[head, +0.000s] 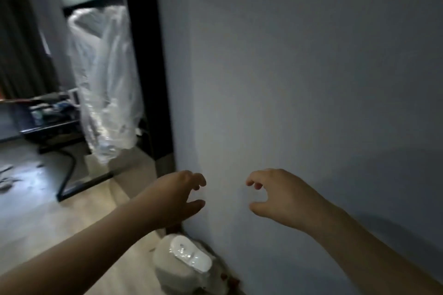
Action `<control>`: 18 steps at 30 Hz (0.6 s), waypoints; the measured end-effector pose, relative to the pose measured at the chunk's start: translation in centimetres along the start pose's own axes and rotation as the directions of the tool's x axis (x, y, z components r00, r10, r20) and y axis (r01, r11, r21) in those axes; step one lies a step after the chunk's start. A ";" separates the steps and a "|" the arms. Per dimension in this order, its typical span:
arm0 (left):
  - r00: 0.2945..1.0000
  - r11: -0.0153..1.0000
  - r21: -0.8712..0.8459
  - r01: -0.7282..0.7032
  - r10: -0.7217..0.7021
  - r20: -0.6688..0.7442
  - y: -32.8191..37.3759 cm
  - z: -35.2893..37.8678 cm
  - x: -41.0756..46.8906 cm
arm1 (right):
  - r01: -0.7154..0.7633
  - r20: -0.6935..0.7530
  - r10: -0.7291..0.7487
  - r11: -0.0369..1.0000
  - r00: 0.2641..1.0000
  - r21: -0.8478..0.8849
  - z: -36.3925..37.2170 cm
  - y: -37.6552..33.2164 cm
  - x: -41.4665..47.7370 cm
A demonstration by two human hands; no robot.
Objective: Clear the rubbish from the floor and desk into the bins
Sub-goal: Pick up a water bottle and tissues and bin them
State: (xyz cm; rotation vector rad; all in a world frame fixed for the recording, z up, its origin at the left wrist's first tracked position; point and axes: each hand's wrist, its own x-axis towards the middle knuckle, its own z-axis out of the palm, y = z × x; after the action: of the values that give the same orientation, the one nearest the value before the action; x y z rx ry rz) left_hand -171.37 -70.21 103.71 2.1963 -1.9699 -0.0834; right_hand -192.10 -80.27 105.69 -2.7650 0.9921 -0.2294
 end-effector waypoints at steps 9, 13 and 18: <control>0.940 0.945 0.017 0.326 -0.322 -0.110 -19.3 -5.6 -15.6 | 0.341 0.046 -0.342 0.940 0.939 0.028 5.2 -23.1 10.5; 0.887 0.893 0.011 0.450 -0.446 -0.120 -25.9 -6.1 -20.8 | 0.447 0.090 -0.449 0.894 0.889 0.038 8.3 -31.2 14.7; 0.806 0.816 -0.032 0.578 -0.576 -0.133 -32.4 -5.9 -24.5 | 0.566 0.129 -0.563 0.824 0.817 0.010 11.8 -38.3 19.6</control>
State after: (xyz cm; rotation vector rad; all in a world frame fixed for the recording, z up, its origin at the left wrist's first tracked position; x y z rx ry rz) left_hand -141.54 -42.18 101.64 2.6486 -1.1673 -0.0046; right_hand -151.33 -62.33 104.76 -2.9819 0.1133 -0.1167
